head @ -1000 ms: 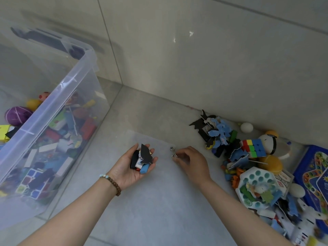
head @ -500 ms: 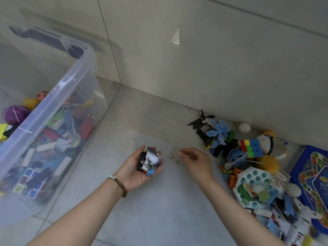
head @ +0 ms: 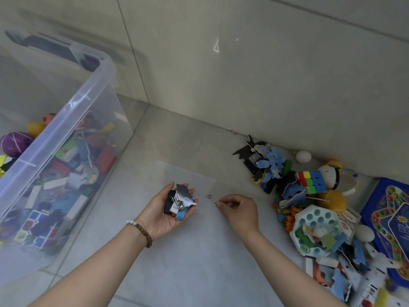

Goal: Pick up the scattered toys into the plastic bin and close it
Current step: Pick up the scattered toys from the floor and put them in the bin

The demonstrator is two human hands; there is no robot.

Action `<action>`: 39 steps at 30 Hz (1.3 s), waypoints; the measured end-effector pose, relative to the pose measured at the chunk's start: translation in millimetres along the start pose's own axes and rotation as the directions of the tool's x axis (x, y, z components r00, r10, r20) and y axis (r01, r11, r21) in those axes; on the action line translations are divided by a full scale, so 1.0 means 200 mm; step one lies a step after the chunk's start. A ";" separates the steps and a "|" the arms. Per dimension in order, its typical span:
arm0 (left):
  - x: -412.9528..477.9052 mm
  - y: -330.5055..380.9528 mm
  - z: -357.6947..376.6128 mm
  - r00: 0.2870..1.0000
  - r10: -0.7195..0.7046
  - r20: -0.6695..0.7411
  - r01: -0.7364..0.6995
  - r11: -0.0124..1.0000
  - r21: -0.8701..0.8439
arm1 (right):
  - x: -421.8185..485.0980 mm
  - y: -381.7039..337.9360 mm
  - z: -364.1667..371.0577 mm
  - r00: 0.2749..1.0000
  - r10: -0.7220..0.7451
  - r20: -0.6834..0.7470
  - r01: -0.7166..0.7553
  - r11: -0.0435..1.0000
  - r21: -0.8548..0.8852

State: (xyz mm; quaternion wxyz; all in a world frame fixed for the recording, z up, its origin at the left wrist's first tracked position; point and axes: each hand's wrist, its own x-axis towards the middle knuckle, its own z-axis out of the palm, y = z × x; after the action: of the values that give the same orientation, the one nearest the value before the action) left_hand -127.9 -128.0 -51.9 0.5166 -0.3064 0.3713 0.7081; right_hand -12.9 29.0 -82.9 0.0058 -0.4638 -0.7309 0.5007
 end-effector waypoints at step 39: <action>-1.32 1.00 -0.17 0.896 0.443 0.003 -0.433 0.874 0.221 | -0.75 -1.70 0.32 0.772 -0.119 0.624 0.010 0.984 0.175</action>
State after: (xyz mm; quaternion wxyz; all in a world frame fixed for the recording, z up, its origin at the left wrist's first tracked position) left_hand -243.6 -327.9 187.6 0.3640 -0.1733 0.5180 0.7544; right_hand -185.6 -143.3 203.5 -0.1852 -0.2410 -0.6627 0.6844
